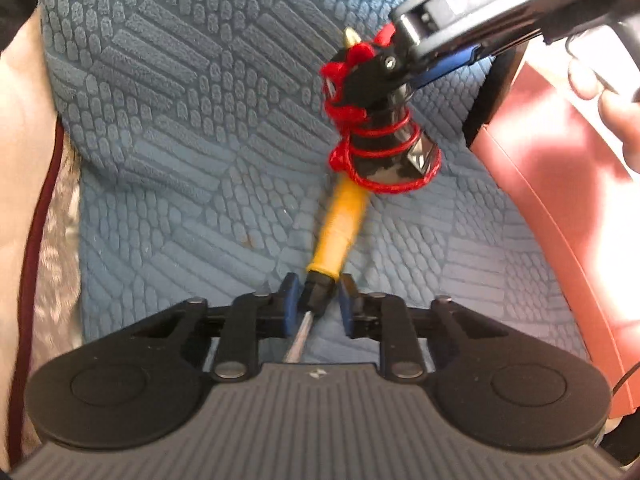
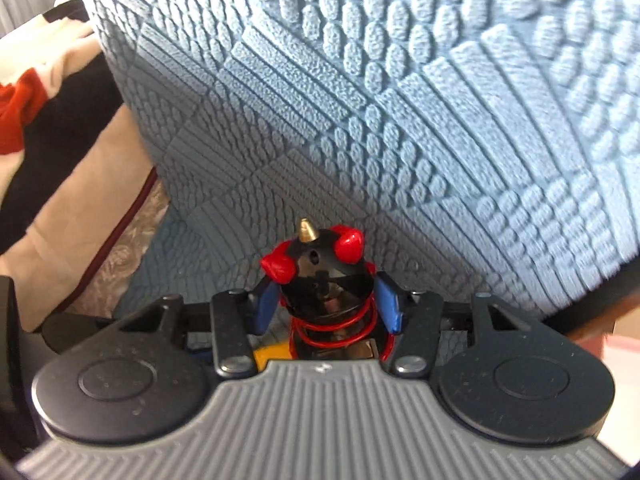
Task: Organize rigid objects
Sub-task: 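Grasp the yellow screwdriver handle with the left gripper while the right gripper holds the toy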
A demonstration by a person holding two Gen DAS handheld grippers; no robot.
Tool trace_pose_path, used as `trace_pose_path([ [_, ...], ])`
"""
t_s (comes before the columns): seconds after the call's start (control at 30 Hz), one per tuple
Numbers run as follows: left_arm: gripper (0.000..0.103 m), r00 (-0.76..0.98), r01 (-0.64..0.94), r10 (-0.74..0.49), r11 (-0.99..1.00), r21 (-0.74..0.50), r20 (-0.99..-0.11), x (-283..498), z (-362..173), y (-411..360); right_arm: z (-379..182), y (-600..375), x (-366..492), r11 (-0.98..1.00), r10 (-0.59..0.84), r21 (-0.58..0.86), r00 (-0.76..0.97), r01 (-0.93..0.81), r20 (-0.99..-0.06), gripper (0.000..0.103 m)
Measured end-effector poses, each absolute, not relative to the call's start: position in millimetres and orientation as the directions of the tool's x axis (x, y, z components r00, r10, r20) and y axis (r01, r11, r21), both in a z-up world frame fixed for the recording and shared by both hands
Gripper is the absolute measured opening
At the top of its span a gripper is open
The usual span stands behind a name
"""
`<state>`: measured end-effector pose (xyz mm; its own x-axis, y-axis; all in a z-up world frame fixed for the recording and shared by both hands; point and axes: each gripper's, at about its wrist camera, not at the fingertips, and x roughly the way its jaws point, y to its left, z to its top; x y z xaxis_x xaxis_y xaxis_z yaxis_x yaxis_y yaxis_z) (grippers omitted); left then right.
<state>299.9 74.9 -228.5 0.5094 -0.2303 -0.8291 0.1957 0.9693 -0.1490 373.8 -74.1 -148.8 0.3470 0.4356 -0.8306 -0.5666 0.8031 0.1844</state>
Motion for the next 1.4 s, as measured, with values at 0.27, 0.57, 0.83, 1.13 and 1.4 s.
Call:
trace_pose_path([
  [0.27,0.018,0.496,0.138,-0.207,0.978,-0.158,-0.843,275,-232,48,-141,-89,350,0.826,0.418,0.161,0.396,-0.54,-0.817,0.055],
  [0.57,0.018,0.504,0.029,-0.201,0.976,-0.216,-0.84,250,-229,41,-140,-105,326,0.849,0.424,0.182,0.433,-0.496,-0.796,0.055],
  [0.83,0.018,0.559,-0.085,-0.215,0.946,-0.314,-0.801,234,-216,54,-128,-140,301,0.849,0.442,0.212,0.429,-0.484,-0.788,0.055],
  [1.13,0.018,0.582,-0.144,-0.189,0.933,-0.33,-0.791,203,-202,55,-137,-148,272,0.847,0.45,0.23,0.416,-0.479,-0.79,0.055],
  [1.4,0.018,0.561,-0.17,-0.173,0.933,-0.317,-0.809,185,-197,49,-150,-157,243,0.857,0.45,0.251,0.417,-0.45,-0.789,0.055],
])
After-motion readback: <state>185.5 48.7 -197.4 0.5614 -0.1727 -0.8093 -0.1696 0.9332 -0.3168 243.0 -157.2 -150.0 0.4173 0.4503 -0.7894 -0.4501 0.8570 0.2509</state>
